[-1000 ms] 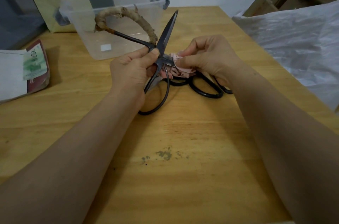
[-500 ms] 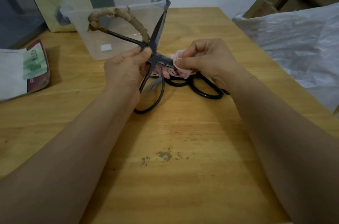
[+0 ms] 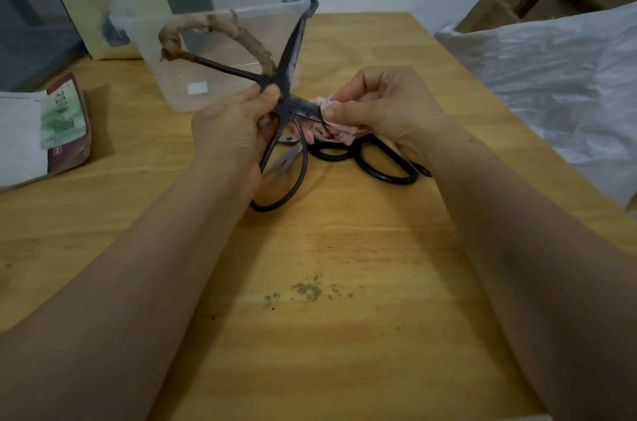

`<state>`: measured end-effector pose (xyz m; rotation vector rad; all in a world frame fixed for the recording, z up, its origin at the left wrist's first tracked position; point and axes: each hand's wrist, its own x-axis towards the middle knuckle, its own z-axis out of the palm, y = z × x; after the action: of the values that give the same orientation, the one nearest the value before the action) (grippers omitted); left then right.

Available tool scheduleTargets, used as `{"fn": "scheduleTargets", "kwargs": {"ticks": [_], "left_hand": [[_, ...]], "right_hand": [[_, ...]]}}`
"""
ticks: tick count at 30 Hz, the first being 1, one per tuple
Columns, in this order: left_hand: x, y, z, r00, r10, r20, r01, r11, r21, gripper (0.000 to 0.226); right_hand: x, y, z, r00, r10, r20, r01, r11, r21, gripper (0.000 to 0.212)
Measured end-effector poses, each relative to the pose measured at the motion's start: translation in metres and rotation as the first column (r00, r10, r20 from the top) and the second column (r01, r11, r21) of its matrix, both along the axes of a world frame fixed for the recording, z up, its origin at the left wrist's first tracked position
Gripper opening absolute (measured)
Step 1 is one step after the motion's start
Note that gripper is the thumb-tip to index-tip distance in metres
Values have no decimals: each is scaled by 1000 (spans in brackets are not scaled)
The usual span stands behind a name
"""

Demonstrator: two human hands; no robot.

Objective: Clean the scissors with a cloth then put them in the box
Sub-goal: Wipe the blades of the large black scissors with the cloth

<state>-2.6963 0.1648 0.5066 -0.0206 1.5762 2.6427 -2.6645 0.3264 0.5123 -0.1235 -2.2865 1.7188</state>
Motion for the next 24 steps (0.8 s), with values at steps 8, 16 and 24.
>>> {"fn": "scheduleTargets", "kwargs": {"ticks": [8,16,24], "left_hand": [[-10,-13,6,999,43,-1,-43,999,12,18],[1,-2,1,995,-100,-30,94,984,-152,28],[7,6,-3,969,-243,-51,229,953,-199,24]], "right_hand": [[6,16,2,992,-97,83,79,976,204,23],[3,24,13,885,-397,-242,450,863,229,11],[0,-13,5,984,-155,-93,160,986,55,17]]}}
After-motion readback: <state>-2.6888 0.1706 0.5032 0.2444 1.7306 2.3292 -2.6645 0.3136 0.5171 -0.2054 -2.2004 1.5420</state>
